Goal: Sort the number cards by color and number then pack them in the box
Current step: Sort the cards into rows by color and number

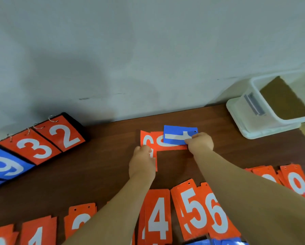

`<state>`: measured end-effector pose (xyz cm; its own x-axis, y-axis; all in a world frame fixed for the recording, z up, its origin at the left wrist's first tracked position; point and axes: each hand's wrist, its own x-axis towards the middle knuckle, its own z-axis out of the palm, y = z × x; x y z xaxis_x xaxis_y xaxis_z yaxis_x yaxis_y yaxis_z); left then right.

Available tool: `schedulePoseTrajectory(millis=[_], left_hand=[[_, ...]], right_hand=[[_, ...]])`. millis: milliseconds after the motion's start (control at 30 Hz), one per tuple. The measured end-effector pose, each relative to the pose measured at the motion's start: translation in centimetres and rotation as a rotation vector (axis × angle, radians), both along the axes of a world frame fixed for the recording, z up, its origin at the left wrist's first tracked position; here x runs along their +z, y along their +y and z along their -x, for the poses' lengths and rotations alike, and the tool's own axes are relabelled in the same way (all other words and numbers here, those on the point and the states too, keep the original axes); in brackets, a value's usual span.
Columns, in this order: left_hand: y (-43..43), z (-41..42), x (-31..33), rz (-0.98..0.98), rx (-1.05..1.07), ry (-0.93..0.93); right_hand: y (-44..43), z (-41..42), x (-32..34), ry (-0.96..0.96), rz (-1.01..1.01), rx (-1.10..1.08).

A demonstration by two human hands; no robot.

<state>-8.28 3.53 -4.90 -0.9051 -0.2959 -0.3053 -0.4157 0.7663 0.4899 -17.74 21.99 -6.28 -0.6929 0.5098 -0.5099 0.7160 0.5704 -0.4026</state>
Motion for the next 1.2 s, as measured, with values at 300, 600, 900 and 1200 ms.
schedulePoseTrajectory(millis=[300,600,900,1200], left_hand=[[-1.8,-3.5,4.7,-0.219,0.174,0.138],[-0.7,-12.6,13.5,-0.428,0.152,0.119],[5.1,-27.1,16.8,-0.566,0.184,0.219],[8.2,-37.4,17.8,-0.540,0.232,0.284]], right_hand=[[3.2,-4.1,5.9,0.491,0.439,-0.444],[7.8,-17.0,14.9,0.561,0.652,-0.042],[13.2,-30.9,18.6,0.398,0.676,0.288],[15.1,-36.8,20.2,0.325,0.716,0.460]])
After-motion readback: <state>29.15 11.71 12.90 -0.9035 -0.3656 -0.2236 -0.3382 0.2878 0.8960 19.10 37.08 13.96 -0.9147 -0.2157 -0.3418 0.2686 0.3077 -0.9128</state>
